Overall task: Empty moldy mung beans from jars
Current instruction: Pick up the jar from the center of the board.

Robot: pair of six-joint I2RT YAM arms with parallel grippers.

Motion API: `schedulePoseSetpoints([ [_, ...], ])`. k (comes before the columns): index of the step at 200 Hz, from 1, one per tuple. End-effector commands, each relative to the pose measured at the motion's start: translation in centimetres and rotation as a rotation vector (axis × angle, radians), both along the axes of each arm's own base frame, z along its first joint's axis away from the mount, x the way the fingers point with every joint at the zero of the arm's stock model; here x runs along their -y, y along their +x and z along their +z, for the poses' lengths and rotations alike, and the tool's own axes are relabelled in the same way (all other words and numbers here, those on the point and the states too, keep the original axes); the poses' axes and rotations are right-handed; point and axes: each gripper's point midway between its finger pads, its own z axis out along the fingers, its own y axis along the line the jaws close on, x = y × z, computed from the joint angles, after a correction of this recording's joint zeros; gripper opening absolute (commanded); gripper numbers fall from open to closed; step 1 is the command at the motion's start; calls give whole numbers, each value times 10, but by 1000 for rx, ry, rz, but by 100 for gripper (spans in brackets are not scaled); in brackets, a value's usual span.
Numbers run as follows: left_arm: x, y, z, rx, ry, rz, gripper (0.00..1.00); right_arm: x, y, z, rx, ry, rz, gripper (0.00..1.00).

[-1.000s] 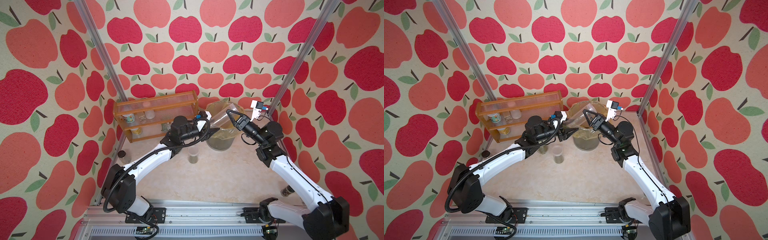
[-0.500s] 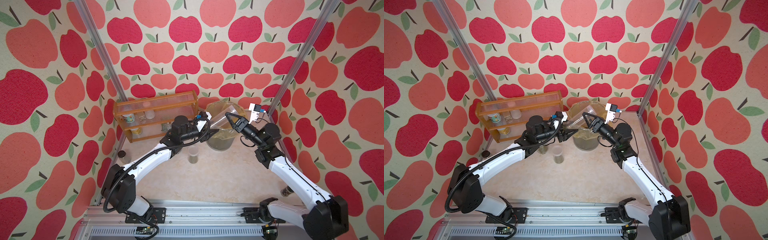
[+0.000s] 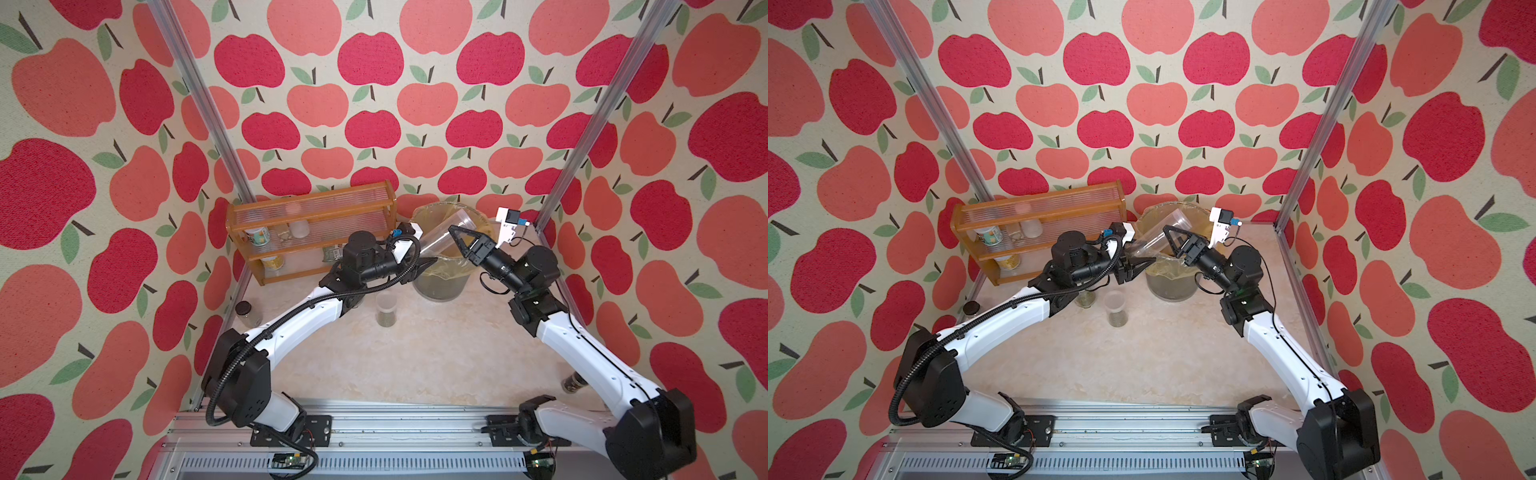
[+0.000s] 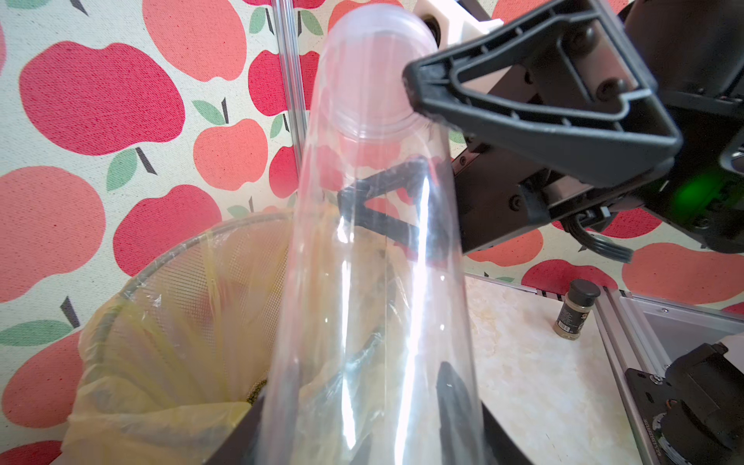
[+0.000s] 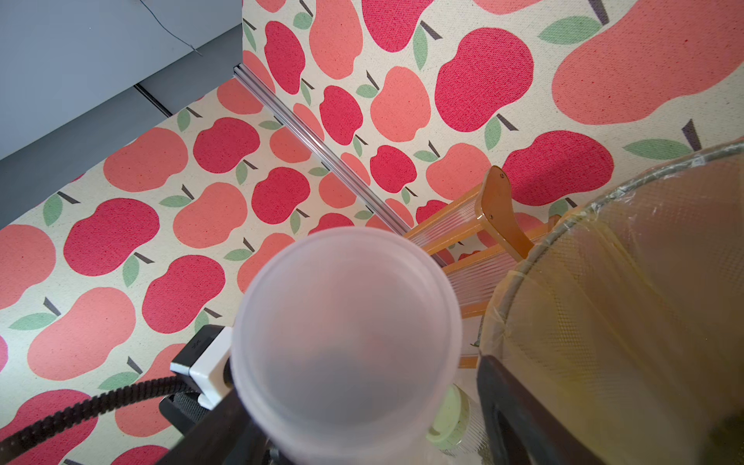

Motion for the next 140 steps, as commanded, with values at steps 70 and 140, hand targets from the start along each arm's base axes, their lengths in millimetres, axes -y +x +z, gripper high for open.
schedulePoseSetpoints([
  [70,-30,5,13,110,7,117,45,11,-21,16,52,-106,-44,85],
  [140,-46,5,-14,122,36,190,46,6,-27,24,47,-132,-50,85],
])
